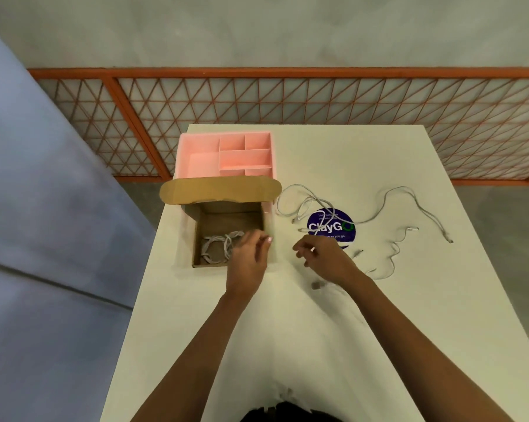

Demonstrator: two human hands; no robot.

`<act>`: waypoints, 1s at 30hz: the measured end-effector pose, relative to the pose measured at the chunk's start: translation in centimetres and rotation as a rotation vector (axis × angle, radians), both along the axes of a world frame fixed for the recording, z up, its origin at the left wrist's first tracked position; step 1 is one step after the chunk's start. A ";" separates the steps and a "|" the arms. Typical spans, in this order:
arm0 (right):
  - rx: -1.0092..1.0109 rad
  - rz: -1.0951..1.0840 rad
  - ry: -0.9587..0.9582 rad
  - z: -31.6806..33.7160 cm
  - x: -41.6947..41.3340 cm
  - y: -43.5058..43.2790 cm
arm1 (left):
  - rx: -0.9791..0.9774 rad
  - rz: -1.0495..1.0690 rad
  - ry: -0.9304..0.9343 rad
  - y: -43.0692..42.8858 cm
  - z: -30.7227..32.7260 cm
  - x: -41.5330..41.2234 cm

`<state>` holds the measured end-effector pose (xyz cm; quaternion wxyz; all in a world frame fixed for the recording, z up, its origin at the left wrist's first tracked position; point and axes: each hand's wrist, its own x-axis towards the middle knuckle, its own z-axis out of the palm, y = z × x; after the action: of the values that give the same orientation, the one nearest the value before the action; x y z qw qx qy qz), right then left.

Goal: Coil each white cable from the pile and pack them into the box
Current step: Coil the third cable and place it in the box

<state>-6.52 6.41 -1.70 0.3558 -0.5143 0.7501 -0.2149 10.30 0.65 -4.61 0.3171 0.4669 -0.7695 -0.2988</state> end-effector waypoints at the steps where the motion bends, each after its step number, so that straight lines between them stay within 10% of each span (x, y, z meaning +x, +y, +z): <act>1: -0.002 -0.032 0.010 -0.1 -1.1 0.5 | 0.003 -0.037 -0.003 0.6 -0.1 -0.9; 13: 0.076 -0.269 0.172 -3.3 -8.6 6.7 | 0.183 -0.359 -0.347 5.6 -4.1 -9.6; 30: -0.059 -0.475 -0.503 1.2 -9.2 7.9 | 0.507 -0.316 -0.291 6.6 -4.0 -11.3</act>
<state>-15.71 14.35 -0.47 0.4545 -0.2665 0.7312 -0.4333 -0.97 7.22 -8.61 0.0272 0.4438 -0.7707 -0.4564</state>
